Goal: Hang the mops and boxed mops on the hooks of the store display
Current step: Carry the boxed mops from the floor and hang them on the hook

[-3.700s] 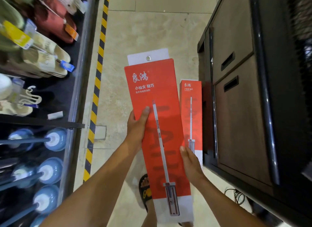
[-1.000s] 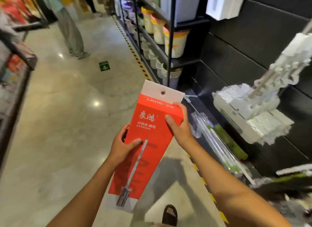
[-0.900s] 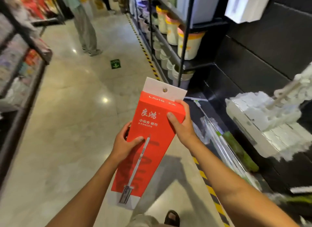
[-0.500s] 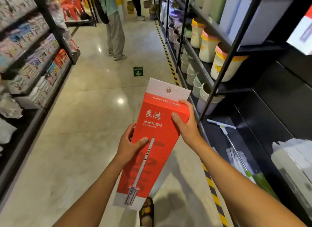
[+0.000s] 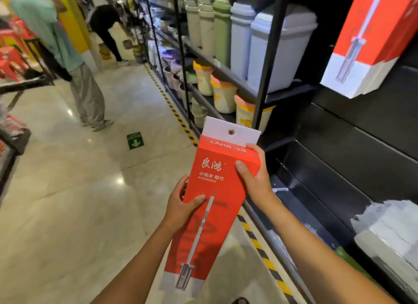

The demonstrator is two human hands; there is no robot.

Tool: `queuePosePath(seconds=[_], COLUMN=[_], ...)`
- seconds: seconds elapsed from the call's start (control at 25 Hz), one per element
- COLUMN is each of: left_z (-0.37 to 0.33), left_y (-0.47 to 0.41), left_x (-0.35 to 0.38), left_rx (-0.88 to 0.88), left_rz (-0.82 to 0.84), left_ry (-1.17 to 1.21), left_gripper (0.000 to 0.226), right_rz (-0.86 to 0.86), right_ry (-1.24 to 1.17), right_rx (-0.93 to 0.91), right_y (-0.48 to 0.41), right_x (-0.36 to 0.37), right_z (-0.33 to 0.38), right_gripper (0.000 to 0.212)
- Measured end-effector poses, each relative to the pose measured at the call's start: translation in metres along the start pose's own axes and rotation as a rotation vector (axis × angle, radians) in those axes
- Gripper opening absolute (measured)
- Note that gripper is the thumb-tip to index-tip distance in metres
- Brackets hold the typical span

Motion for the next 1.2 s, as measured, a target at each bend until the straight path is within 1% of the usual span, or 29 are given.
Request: queuePosePath(seconds=[0.16, 0.36, 0.48, 0.6, 0.68, 0.8, 0.92, 1.0, 1.2], left_z=[-0.009, -0.036, -0.077, -0.127, -0.164, -0.222, -0.276, -0.308, -0.366], left_y=[-0.073, -0.149, -0.188, -0.227, -0.250, -0.285, -0.321, -0.343, -0.384], left_x=[0.054, 0.132, 0.182, 0.230, 0.261, 0.305, 0.339, 0.359, 0.389], left_rx=[0.037, 0.086, 0.174, 0.273, 0.323, 0.402, 0.446, 0.476, 0.530], left_rz=[0.102, 0.275, 0.401, 0.486, 0.545, 0.645, 0.716, 0.760, 0.765], left_ry=[0.039, 0.087, 0.108, 0.156, 0.202, 0.278, 0.360, 0.399, 0.487], left_gripper=[0.076, 0.082, 0.083, 0.086, 0.082, 0.068, 0.071, 0.066, 0.055], right_rz=[-0.101, -0.272, -0.360, -0.436, -0.484, -0.552, -0.640, -0.682, -0.738], right_ry=[0.087, 0.197, 0.294, 0.405, 0.472, 0.557, 0.630, 0.662, 0.736], right_rx=[-0.009, -0.026, -0.087, -0.156, -0.195, -0.243, -0.303, -0.337, -0.378], right_y=[-0.055, -0.096, -0.125, -0.159, -0.182, -0.216, -0.252, -0.277, -0.326], right_x=[-0.051, -0.125, -0.167, -0.206, -0.231, -0.261, -0.284, -0.297, -0.314], right_z=[0.001, 0.030, 0.072, 0.127, 0.165, 0.224, 0.277, 0.306, 0.358], right_gripper=[0.068, 0.064, 0.061, 0.053, 0.050, 0.052, 0.056, 0.064, 0.070])
Point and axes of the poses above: each hand's wrist, its own y-axis away from the middle knuckle, its own x-axis out of the palm, z = x × y, the point moved 3 cm from there along -y, towards the middle knuckle, and after that the axes turned 12 degrees about y, right-handed, at the moved point
